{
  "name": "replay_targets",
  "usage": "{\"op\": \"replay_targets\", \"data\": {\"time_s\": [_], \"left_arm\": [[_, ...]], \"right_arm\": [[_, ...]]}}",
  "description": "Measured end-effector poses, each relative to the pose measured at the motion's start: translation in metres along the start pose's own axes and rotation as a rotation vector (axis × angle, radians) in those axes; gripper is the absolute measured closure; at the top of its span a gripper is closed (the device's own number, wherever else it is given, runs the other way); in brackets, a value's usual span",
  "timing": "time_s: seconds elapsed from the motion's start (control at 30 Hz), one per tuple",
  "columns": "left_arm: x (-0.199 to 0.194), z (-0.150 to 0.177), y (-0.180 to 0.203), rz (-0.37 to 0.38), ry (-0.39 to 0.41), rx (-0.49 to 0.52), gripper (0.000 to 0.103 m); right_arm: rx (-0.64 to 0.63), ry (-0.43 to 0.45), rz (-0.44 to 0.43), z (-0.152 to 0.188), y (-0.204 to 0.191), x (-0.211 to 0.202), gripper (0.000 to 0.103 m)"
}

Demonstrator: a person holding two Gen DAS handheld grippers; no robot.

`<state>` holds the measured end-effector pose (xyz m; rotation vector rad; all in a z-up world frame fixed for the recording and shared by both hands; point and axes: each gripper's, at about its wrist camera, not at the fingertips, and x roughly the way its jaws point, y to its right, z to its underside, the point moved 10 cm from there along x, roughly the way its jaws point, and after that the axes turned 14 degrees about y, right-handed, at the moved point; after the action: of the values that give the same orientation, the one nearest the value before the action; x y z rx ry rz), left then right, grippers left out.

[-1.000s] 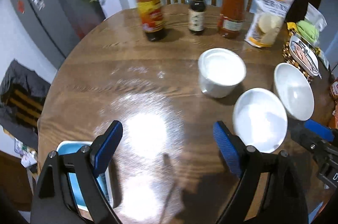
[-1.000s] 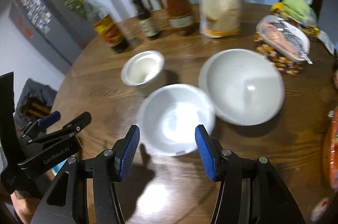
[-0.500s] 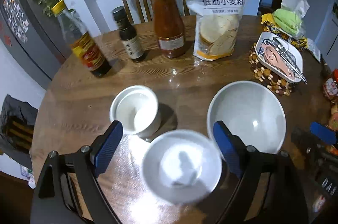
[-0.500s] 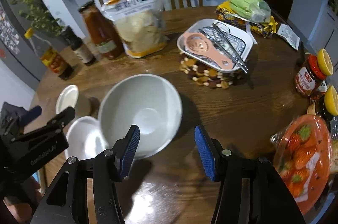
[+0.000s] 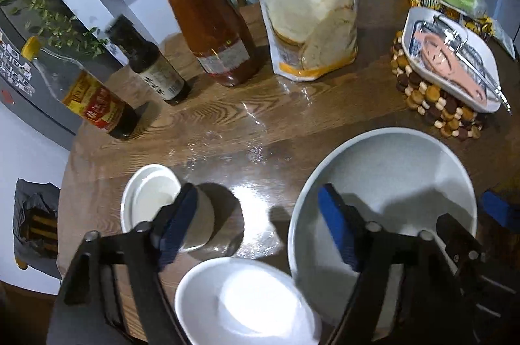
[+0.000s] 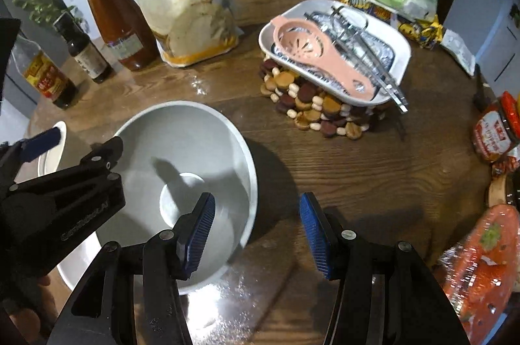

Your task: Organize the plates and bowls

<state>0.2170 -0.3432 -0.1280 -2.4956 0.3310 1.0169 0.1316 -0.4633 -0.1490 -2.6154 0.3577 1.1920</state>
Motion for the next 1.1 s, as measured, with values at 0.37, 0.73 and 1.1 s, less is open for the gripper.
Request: {"op": "replay_targets", "data": {"time_s": [0.37,0.73,1.1], "left_arm": [[0.005,0.005,0.032,0.102,-0.016,0.042,0.083],[0.001,0.011,0.029,0.139,-0.023,0.005,0.083],[-0.04,-0.008,0.001,0.128,0.063,-0.038,0.083]], "right_arm": [[0.019,-0.029,-0.042,0.007,-0.011,0.016,0.087],[0.03,-0.001,-0.042,0.001,-0.017,0.005,0.09],[-0.009,0.084,-0.047,-0.022,-0.036,-0.038,0.09]]}}
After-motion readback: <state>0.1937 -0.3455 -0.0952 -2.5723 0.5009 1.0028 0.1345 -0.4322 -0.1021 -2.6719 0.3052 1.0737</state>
